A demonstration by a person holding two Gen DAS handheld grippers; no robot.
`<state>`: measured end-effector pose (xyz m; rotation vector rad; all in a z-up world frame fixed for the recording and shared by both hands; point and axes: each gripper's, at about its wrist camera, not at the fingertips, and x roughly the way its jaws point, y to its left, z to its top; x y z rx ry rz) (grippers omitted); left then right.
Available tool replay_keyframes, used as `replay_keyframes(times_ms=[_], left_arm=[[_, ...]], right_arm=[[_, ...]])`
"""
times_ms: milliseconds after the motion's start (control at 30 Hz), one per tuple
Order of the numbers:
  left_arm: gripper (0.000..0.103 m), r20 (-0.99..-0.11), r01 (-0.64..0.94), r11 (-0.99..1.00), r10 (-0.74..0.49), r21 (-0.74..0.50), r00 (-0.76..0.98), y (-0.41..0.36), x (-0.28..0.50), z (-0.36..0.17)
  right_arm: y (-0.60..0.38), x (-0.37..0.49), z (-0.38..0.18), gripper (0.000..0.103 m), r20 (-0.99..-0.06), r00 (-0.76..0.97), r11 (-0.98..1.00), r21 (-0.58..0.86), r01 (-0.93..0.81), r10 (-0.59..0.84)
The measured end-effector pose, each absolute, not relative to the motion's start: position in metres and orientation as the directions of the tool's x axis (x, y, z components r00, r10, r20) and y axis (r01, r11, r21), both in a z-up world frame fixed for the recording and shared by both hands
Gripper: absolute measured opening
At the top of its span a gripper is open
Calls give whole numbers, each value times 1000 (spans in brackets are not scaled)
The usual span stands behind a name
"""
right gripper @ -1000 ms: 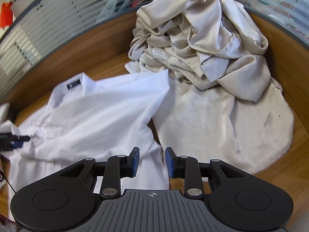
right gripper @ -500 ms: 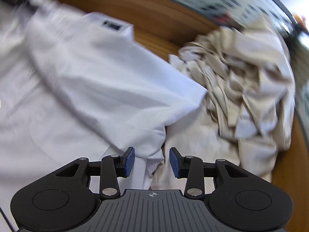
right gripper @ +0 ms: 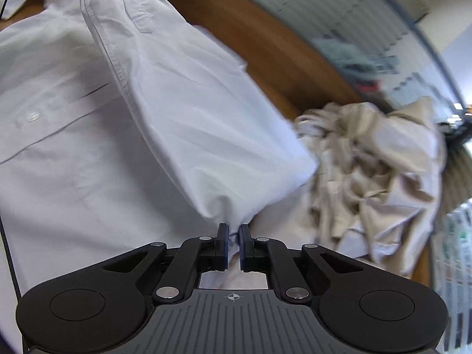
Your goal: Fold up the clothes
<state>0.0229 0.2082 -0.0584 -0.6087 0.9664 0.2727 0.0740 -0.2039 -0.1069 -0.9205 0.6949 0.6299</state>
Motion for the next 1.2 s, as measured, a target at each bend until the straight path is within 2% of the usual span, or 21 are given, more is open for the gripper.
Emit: replay_keyframes(times_ms=[167, 400, 500, 733, 900, 1000, 1133, 1200], left_arm=[[8, -864, -520, 786, -36, -335, 502, 216, 6, -89], [7, -786, -433, 831, -8, -349, 619, 207, -24, -42], [7, -800, -436, 841, 6, -320, 600, 207, -40, -33], [8, -876, -528, 796, -7, -296, 482, 218, -61, -89], [9, -893, -534, 802, 0, -269, 450, 221, -61, -109], [13, -901, -526, 812, 2, -251, 434, 223, -62, -116], [17, -905, -524, 815, 0, -247, 426, 226, -63, -123], [19, -902, -519, 816, -6, -254, 431, 227, -63, -124]], right_arm=[[-198, 81, -107, 11, -815, 544, 452, -416, -789, 200], [-220, 132, -71, 21, -803, 543, 722, -223, -654, 244], [-230, 152, -69, 21, -811, 539, 798, -162, -580, 227], [-230, 169, -81, 22, -839, 497, 861, -73, -503, 220], [-214, 165, -91, 24, -835, 460, 840, 5, -543, 302], [-203, 161, -108, 23, -842, 445, 823, -3, -568, 304], [-200, 156, -137, 24, -859, 455, 816, -78, -572, 236], [-205, 152, -132, 24, -857, 457, 833, -64, -550, 236]])
